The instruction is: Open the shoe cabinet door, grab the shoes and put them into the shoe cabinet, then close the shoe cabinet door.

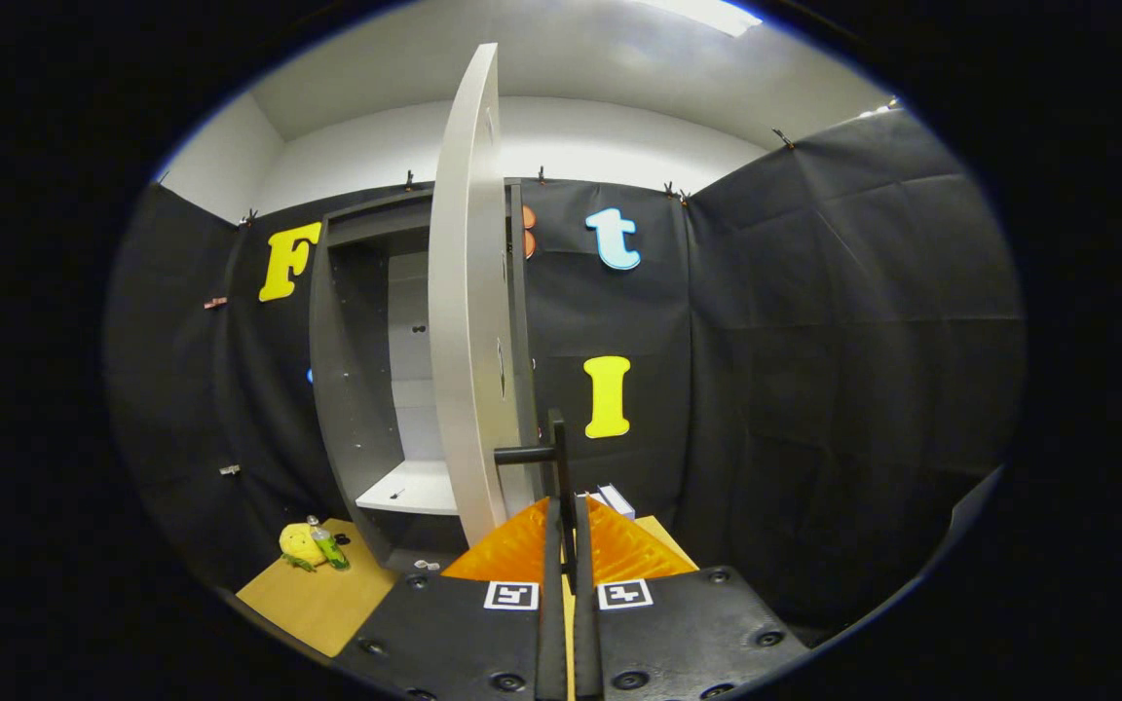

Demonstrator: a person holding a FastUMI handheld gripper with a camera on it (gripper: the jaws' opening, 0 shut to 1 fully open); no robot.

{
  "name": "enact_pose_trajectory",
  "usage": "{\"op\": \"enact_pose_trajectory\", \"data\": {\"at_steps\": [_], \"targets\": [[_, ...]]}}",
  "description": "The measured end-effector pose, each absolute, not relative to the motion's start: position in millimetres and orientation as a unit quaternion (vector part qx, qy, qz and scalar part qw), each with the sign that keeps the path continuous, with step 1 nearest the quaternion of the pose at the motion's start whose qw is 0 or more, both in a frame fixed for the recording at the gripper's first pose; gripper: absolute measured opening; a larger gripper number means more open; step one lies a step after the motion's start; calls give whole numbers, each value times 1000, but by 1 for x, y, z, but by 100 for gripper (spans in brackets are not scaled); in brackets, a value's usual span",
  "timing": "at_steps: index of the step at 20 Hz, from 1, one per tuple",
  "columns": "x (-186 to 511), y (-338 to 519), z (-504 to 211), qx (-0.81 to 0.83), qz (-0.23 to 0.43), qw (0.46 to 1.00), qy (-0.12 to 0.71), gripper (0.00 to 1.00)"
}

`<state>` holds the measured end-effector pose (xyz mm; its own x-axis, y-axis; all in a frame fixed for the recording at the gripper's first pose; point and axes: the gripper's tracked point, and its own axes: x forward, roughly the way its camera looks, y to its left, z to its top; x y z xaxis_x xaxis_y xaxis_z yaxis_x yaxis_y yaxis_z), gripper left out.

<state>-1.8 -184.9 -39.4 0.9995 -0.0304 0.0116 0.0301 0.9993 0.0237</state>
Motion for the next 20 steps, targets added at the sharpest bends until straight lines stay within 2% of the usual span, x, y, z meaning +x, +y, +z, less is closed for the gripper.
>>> {"op": "enact_pose_trajectory", "data": {"at_steps": [6, 8, 11, 14, 17, 20], "targets": [[-27, -188, -43, -3, -36, 999, -1, 9], [-35, -173, -48, 8, -19, 1000, 7, 9], [-53, -149, -66, 17, 2, 999, 30, 36], [-66, -111, -89, 25, 30, 998, 58, 55], [-73, -73, -126, 30, 58, 994, 84, 91], [-77, -40, -195, 17, 79, 985, 150, 91]]}}
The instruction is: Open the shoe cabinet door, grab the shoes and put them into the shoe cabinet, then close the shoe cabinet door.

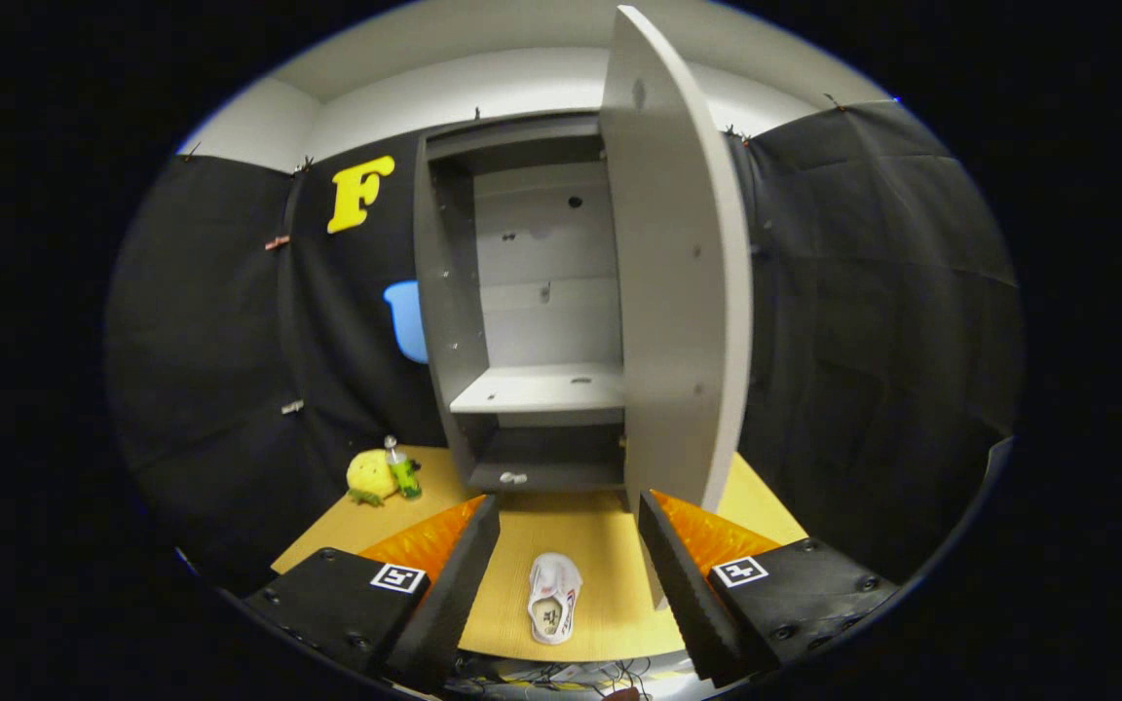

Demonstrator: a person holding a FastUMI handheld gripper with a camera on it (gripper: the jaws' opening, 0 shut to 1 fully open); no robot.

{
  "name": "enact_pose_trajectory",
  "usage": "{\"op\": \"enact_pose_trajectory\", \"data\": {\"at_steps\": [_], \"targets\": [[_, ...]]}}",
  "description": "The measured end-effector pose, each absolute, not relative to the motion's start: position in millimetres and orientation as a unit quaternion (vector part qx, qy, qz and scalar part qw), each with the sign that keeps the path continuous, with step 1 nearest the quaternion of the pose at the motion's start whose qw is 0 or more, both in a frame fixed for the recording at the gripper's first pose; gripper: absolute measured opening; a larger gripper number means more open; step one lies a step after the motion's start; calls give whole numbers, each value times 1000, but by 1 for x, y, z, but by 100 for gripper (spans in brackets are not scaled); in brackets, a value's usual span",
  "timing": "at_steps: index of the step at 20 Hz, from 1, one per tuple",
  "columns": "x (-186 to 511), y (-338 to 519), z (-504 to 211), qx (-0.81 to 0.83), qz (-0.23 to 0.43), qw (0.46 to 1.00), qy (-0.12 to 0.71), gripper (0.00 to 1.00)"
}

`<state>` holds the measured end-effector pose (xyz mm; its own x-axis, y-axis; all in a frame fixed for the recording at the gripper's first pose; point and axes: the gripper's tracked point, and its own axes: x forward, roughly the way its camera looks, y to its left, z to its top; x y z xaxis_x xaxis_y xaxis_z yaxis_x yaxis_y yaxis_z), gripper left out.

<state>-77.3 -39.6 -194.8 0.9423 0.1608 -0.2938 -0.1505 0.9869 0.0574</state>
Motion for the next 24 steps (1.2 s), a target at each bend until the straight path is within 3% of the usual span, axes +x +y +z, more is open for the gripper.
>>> {"op": "enact_pose_trajectory", "data": {"at_steps": [7, 16, 18, 24], "targets": [[-64, 18, -342, 23, 102, 949, 296, 99], [-26, 27, -494, 30, 74, 922, 378, 99], [-16, 27, -521, 40, 65, 919, 387, 95], [20, 30, -563, 29, 52, 931, 361, 68]]}}
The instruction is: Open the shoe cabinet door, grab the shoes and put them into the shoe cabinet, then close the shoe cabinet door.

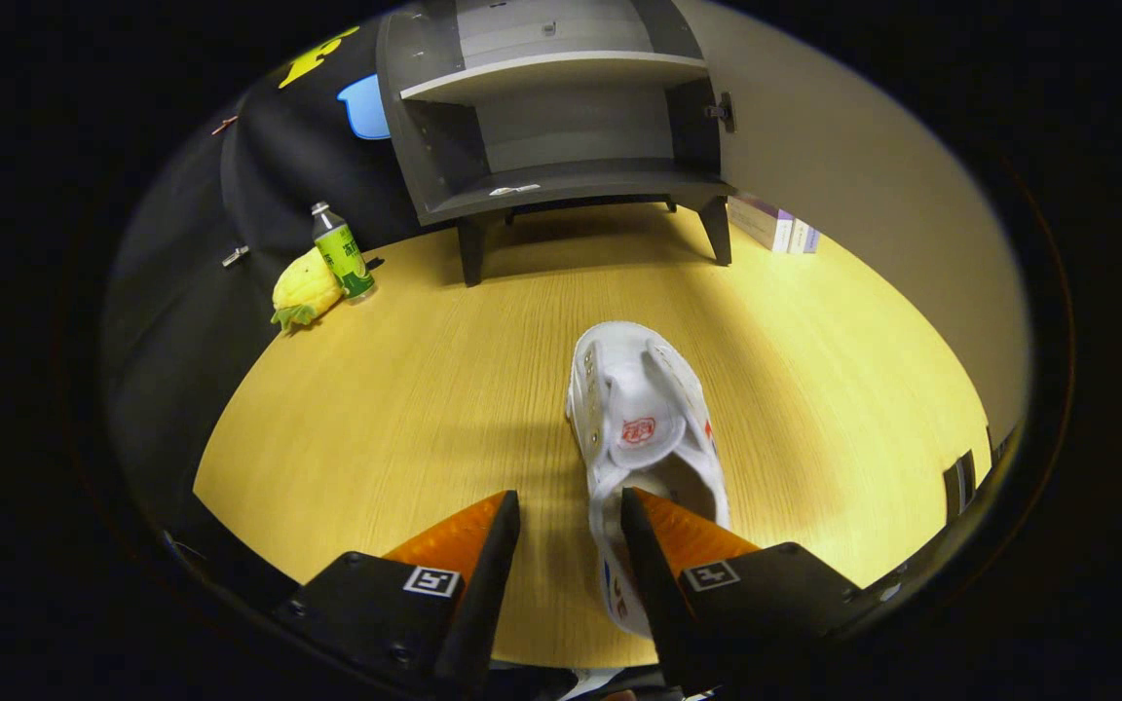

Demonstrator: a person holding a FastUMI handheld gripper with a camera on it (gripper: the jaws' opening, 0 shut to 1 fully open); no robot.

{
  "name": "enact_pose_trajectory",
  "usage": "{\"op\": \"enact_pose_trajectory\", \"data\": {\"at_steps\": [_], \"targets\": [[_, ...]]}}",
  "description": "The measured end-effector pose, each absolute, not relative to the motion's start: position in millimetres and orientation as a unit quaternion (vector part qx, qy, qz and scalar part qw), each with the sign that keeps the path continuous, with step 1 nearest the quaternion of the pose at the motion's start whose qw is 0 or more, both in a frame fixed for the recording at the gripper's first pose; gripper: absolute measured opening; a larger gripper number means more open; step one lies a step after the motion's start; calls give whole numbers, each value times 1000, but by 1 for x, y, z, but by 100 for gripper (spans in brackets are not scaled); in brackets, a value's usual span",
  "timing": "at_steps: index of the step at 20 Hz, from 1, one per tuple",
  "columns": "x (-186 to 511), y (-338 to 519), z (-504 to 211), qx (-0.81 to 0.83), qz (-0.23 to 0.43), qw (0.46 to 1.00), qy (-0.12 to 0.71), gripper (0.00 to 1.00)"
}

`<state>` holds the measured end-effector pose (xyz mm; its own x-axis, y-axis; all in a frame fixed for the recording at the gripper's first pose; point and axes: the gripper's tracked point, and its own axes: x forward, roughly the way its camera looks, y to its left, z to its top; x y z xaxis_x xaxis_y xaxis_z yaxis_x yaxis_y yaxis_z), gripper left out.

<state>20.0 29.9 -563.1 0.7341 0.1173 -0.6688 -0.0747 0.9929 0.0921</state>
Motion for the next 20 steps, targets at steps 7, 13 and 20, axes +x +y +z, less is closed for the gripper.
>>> {"op": "enact_pose_trajectory", "data": {"at_steps": [7, 13, 20], "targets": [[66, 12, -564, -2, 3, 958, 286, 39], [81, 21, -568, -10, 24, 964, 264, 6], [79, 11, -516, 27, 43, 964, 261, 5]]}}
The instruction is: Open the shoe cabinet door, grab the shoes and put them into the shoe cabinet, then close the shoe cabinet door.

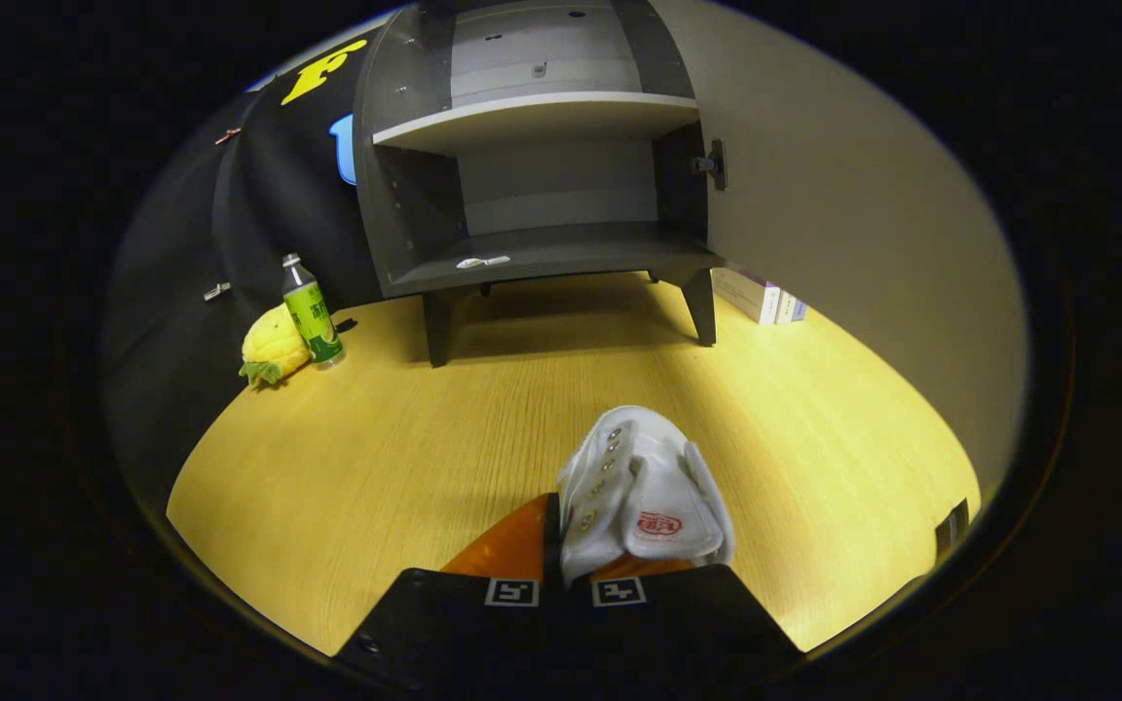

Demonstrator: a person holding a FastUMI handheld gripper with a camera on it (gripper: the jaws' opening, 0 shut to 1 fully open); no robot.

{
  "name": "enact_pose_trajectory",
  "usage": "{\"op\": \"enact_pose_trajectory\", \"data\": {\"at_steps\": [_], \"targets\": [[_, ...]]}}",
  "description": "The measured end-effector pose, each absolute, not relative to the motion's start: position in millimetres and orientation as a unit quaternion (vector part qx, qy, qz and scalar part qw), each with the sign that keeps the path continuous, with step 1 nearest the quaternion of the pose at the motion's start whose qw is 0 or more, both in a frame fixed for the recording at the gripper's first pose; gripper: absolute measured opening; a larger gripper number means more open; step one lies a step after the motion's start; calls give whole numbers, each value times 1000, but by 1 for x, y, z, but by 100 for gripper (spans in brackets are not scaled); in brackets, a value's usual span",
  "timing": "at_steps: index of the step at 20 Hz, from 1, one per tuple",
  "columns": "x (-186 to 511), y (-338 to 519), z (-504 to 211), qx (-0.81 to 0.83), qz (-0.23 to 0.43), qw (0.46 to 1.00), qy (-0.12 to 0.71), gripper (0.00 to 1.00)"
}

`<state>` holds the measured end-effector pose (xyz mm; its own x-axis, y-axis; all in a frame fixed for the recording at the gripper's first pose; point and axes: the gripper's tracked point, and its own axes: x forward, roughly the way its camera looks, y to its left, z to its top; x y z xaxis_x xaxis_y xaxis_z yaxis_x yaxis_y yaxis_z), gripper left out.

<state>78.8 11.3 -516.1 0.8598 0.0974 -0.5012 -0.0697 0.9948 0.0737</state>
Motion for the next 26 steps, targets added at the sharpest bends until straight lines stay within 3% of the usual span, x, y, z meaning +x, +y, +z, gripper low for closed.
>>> {"op": "enact_pose_trajectory", "data": {"at_steps": [15, 21, 26], "targets": [[109, 42, -229, 24, 80, 981, 173, 5], [185, 68, -159, 27, 109, 981, 158, 5], [271, 80, -145, 0, 106, 981, 160, 5]]}}
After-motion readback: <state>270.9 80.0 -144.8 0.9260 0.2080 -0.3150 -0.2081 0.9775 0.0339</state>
